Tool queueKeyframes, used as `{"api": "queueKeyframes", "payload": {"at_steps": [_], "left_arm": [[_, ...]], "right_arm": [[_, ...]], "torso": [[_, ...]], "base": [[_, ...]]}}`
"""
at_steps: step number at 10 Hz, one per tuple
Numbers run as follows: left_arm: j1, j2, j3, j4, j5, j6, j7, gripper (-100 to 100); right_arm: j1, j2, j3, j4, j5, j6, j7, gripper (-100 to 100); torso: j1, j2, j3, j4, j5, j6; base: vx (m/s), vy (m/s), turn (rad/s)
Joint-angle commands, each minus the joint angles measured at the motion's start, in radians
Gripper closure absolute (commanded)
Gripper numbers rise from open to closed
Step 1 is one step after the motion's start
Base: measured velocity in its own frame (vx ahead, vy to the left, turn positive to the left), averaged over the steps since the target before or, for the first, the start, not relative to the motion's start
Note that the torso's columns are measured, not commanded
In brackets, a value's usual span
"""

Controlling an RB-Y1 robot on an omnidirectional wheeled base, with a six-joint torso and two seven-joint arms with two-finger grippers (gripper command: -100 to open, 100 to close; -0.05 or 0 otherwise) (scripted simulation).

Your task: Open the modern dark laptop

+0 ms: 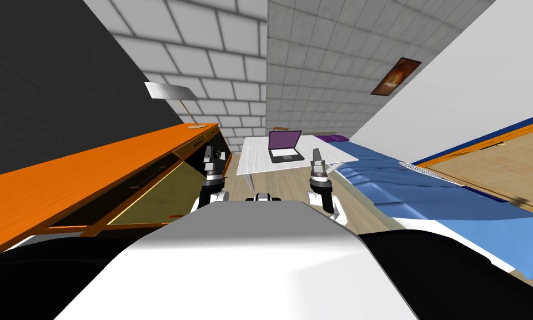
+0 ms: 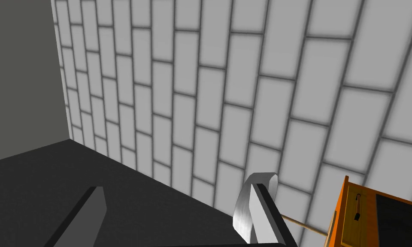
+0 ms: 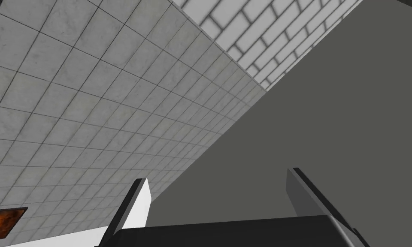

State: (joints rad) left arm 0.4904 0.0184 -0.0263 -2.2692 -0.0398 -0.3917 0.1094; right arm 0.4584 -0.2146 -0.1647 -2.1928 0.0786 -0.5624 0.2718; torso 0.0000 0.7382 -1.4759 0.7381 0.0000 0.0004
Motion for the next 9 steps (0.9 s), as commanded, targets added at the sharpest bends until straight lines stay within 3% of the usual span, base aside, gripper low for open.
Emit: {"api": "queueKeyframes", "payload": {"at_steps": [1, 3, 4, 9], "left_arm": [[0.000, 0.000, 0.000, 0.000, 0.000, 0.000, 0.000, 0], [0.000, 0.000, 0.000, 0.000, 0.000, 0.000, 0.000, 0], [0.000, 0.000, 0.000, 0.000, 0.000, 0.000, 0.000, 0], [0.000, 0.000, 0.000, 0.000, 0.000, 0.000, 0.000, 0]], "right_arm": [[-0.011, -0.055, -0.046, 0.076, 0.048, 0.033, 0.050, -100], [-0.013, -0.109, -0.093, 0.146, 0.096, 0.063, 0.098, -100], [-0.013, -0.109, -0.093, 0.155, 0.096, 0.063, 0.098, -100], [-0.029, -0.250, -0.217, 0.359, 0.230, 0.137, 0.231, -100]], "torso": [[0.000, 0.000, 0.000, 0.000, 0.000, -0.001], [0.000, -0.001, 0.000, 0.000, 0.000, -0.001], [0.000, -0.001, 0.000, 0.000, 0.000, 0.000], [0.001, -0.001, 0.000, 0.000, 0.000, -0.001]], "base": [[0.008, 0.006, 0.219], [0.011, 0.007, 0.366], [0.011, 0.003, 0.071], [0.012, 0.024, 0.299]]}}
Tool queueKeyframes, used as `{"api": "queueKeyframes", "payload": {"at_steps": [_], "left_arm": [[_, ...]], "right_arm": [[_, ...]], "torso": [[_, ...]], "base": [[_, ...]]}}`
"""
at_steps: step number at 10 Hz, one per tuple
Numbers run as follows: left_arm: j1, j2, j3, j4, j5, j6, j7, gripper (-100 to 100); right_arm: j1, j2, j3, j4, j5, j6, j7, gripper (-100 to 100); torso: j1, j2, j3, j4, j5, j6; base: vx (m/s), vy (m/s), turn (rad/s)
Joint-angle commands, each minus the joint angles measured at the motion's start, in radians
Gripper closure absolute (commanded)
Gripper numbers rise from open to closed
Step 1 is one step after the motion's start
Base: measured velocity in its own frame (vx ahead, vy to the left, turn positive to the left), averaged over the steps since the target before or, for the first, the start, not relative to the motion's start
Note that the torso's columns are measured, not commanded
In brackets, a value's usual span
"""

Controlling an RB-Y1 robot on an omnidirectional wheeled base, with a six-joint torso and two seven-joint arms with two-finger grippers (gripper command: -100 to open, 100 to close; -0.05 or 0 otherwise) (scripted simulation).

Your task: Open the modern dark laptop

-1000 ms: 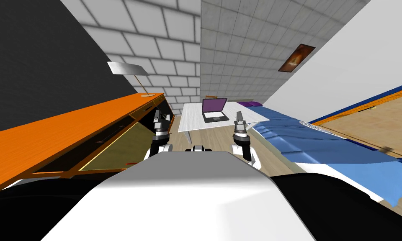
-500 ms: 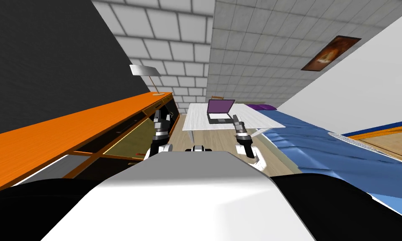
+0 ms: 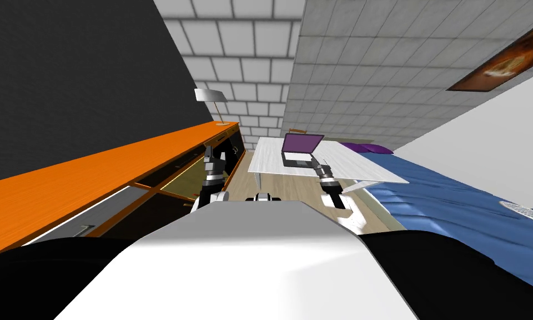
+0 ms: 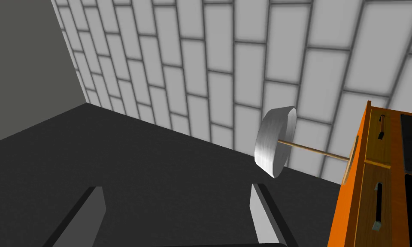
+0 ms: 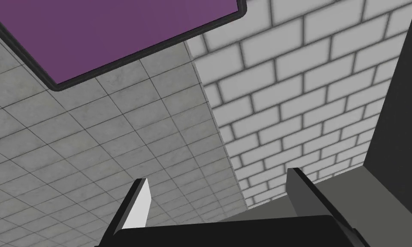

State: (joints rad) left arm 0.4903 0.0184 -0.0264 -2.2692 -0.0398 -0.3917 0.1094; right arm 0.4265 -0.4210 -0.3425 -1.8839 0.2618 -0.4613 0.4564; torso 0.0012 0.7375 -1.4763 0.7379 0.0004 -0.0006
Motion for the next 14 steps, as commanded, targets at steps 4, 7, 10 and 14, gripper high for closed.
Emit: {"api": "queueKeyframes", "payload": {"at_steps": [4, 7, 10, 14], "left_arm": [[0.000, 0.000, 0.000, 0.000, 0.000, 0.000, 0.000, 0], [0.000, 0.000, 0.000, 0.000, 0.000, 0.000, 0.000, 0], [0.000, 0.000, 0.000, 0.000, 0.000, 0.000, 0.000, 0], [0.000, 0.000, 0.000, 0.000, 0.000, 0.000, 0.000, 0]], "right_arm": [[-0.021, -0.127, -0.111, 0.176, 0.134, 0.077, 0.129, -100], [-0.044, -0.179, -0.156, 0.269, 0.194, 0.102, 0.184, -100], [-0.057, -0.204, -0.177, 0.336, 0.224, 0.113, 0.210, -100], [-0.087, -0.252, -0.217, 0.433, 0.284, 0.133, 0.263, -100]], "torso": [[-0.002, 0.001, 0.001, 0.000, -0.001, 0.000], [-0.001, 0.001, 0.000, 0.000, 0.000, 0.000], [-0.001, 0.001, 0.001, 0.000, 0.000, 0.001], [-0.001, 0.000, 0.000, 0.000, 0.000, 0.000]], "base": [[0.018, 0.039, 0.249], [0.018, 0.053, 0.223], [0.024, 0.052, 0.140], [0.022, 0.050, 0.164]]}}
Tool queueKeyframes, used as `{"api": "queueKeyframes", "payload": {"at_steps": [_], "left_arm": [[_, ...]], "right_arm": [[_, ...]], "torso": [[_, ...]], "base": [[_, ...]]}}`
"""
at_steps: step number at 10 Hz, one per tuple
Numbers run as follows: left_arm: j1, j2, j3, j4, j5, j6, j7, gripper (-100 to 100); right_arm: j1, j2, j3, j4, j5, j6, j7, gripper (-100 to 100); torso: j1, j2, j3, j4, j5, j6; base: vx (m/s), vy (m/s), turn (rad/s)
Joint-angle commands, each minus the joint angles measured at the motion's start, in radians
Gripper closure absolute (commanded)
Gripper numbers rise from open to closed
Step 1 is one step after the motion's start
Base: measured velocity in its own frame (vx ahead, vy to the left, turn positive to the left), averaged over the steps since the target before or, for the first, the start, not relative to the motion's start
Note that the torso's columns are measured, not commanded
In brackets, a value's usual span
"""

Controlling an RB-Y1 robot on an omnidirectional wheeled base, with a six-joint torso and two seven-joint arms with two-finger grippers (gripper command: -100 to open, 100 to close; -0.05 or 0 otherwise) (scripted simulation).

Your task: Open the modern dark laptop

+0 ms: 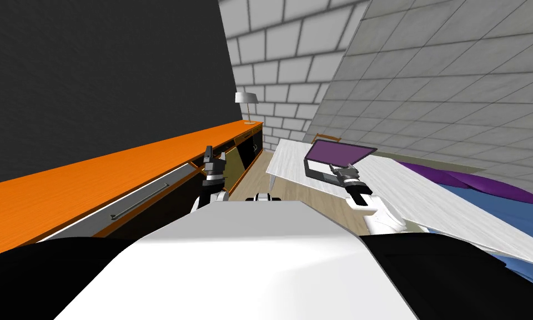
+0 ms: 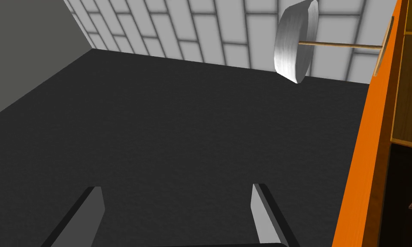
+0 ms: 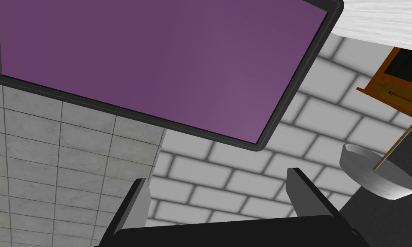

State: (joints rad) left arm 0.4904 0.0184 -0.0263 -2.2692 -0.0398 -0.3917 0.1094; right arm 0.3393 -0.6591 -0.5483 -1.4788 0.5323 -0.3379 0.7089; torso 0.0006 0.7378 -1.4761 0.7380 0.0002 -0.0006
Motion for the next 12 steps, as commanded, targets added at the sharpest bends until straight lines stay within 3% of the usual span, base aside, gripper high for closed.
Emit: {"api": "queueKeyframes", "payload": {"at_steps": [1, 2, 3, 7, 8, 11, 12], "left_arm": [[0.000, 0.000, 0.000, 0.000, 0.000, 0.000, 0.000, 0], [0.000, 0.000, 0.000, 0.000, 0.000, 0.000, 0.000, 0], [0.000, 0.000, 0.000, 0.000, 0.000, 0.000, 0.000, 0], [0.000, 0.000, 0.000, 0.000, 0.000, 0.000, 0.000, 0], [0.000, 0.000, 0.000, 0.000, 0.000, 0.000, 0.000, 0], [0.000, 0.000, 0.000, 0.000, 0.000, 0.000, 0.000, 0], [0.000, 0.000, 0.000, 0.000, 0.000, 0.000, 0.000, 0]], "right_arm": [[-0.016, -0.037, -0.030, 0.069, 0.043, 0.019, 0.035, -100], [-0.032, -0.059, -0.047, 0.100, 0.071, 0.027, 0.060, -100], [-0.049, -0.081, -0.064, 0.159, 0.099, 0.035, 0.083, -100], [-0.098, -0.146, -0.110, 0.288, 0.177, 0.055, 0.149, -100], [-0.098, -0.146, -0.110, 0.297, 0.177, 0.055, 0.149, -100], [-0.140, -0.204, -0.149, 0.393, 0.243, 0.071, 0.205, -100], [-0.140, -0.204, -0.149, 0.402, 0.243, 0.071, 0.205, -100]], "torso": [[-0.001, 0.000, 0.000, 0.000, 0.000, 0.001], [0.000, 0.000, 0.000, 0.000, 0.000, 0.000], [0.001, -0.001, 0.000, 0.000, 0.000, 0.000], [-0.003, 0.002, 0.002, 0.001, -0.001, 0.000], [-0.001, 0.001, 0.001, 0.000, -0.001, 0.000], [0.001, -0.001, -0.001, 0.000, 0.000, 0.000], [0.001, -0.001, -0.001, 0.000, 0.000, 0.001]], "base": [[0.029, 0.052, 0.218], [0.030, 0.084, 0.279], [0.058, 0.118, 0.316], [0.057, 0.085, 0.209], [0.041, 0.050, 0.094], [0.053, 0.069, 0.199], [0.041, 0.055, 0.073]]}}
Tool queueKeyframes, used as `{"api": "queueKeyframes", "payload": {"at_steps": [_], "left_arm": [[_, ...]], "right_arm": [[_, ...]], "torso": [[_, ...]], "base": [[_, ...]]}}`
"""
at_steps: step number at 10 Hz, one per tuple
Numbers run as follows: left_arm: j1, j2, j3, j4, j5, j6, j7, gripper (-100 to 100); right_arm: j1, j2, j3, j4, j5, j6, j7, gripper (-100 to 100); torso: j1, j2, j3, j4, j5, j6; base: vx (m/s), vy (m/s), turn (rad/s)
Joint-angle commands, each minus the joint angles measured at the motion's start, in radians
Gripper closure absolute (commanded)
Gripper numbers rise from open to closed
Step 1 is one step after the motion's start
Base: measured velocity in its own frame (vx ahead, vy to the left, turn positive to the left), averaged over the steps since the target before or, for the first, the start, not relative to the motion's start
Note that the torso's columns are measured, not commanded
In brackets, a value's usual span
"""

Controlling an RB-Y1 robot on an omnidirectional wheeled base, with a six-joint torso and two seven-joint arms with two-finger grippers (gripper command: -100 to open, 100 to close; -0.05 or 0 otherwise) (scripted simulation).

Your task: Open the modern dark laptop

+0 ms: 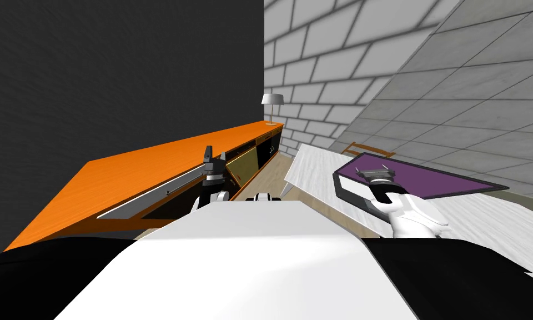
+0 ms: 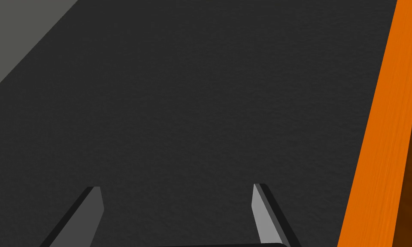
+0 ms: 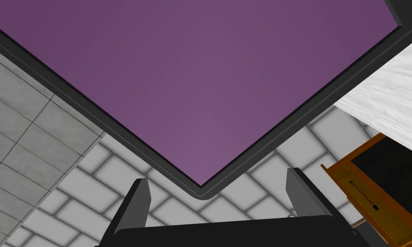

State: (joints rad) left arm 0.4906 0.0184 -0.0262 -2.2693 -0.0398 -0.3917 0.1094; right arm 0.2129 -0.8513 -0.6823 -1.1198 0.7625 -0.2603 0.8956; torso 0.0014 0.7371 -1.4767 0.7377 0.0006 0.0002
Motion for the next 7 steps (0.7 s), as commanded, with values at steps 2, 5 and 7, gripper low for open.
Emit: {"api": "queueKeyframes", "payload": {"at_steps": [2, 5, 7], "left_arm": [[0.000, 0.000, 0.000, 0.000, 0.000, 0.000, 0.000, 0], [0.000, 0.000, 0.000, 0.000, 0.000, 0.000, 0.000, 0], [0.000, 0.000, 0.000, 0.000, 0.000, 0.000, 0.000, 0]], "right_arm": [[-0.025, -0.030, -0.026, 0.073, 0.032, -0.002, 0.034, -100], [-0.058, -0.089, -0.058, 0.155, 0.086, 0.010, 0.081, -100], [-0.063, -0.097, -0.071, 0.174, 0.087, -0.005, 0.089, -100]], "torso": [[-0.004, 0.003, 0.002, 0.001, -0.001, 0.001], [0.000, 0.000, 0.000, 0.000, 0.000, 0.000], [-0.001, 0.000, 0.000, 0.000, 0.000, 0.000]], "base": [[0.017, 0.027, 0.040], [0.050, 0.061, 0.201], [0.044, 0.044, 0.108]]}}
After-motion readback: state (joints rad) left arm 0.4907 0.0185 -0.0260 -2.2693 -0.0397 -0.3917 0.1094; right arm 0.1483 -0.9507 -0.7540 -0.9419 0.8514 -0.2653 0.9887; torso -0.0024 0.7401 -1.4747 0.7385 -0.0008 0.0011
